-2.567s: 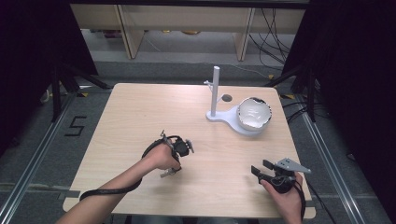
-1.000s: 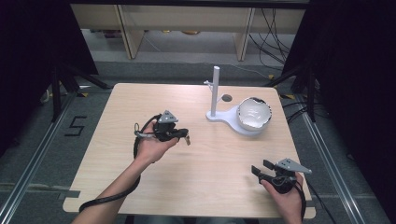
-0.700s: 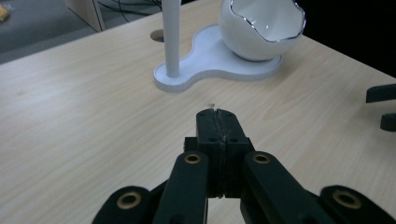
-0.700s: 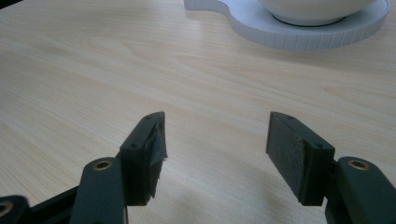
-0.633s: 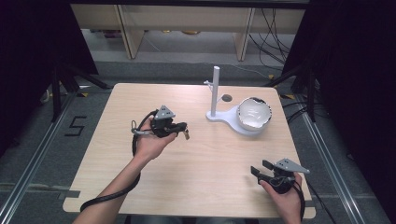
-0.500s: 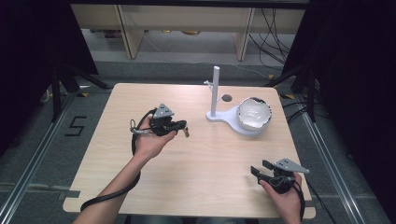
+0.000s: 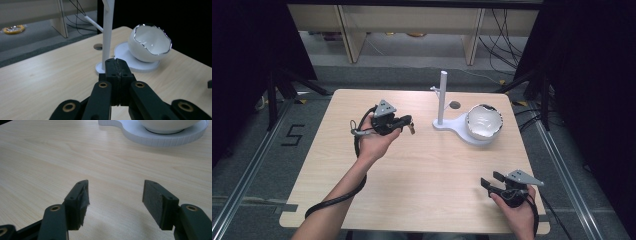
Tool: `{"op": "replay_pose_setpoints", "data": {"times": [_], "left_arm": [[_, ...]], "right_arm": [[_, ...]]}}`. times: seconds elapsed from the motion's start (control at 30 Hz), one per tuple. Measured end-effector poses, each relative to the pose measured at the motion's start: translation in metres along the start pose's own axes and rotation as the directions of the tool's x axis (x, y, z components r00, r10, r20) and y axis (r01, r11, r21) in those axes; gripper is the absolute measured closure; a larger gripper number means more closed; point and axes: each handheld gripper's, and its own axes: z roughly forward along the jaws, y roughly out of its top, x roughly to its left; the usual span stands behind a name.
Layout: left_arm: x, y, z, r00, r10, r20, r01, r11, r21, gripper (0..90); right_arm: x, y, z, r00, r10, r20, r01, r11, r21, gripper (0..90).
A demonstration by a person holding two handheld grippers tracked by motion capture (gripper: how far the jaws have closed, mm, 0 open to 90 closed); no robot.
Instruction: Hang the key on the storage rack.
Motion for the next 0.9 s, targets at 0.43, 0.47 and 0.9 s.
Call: {"op": "replay_pose_setpoints", "data": {"times": [0.43,0.47,0.9], "left_arm": [[0.005,0.010,0.012,0.9994,0.007,-0.032,-0.009,0.9979,-0.064,89.0],[0.007,0.012,0.015,0.9993,0.007,-0.037,-0.010,0.9980,-0.062,89.0],[0.012,0.022,0.034,0.9981,-0.019,-0.058,0.015,0.9966,-0.081,89.0]], "right_arm": [[0.000,0.000,-0.001,1.0000,0.009,-0.002,-0.009,1.000,0.002,38.9],[0.000,0.000,-0.001,0.9999,0.011,-0.002,-0.011,1.000,0.003,38.9],[-0.004,0.001,0.000,0.9995,-0.033,-0.001,0.033,0.999,-0.016,38.9]]}}
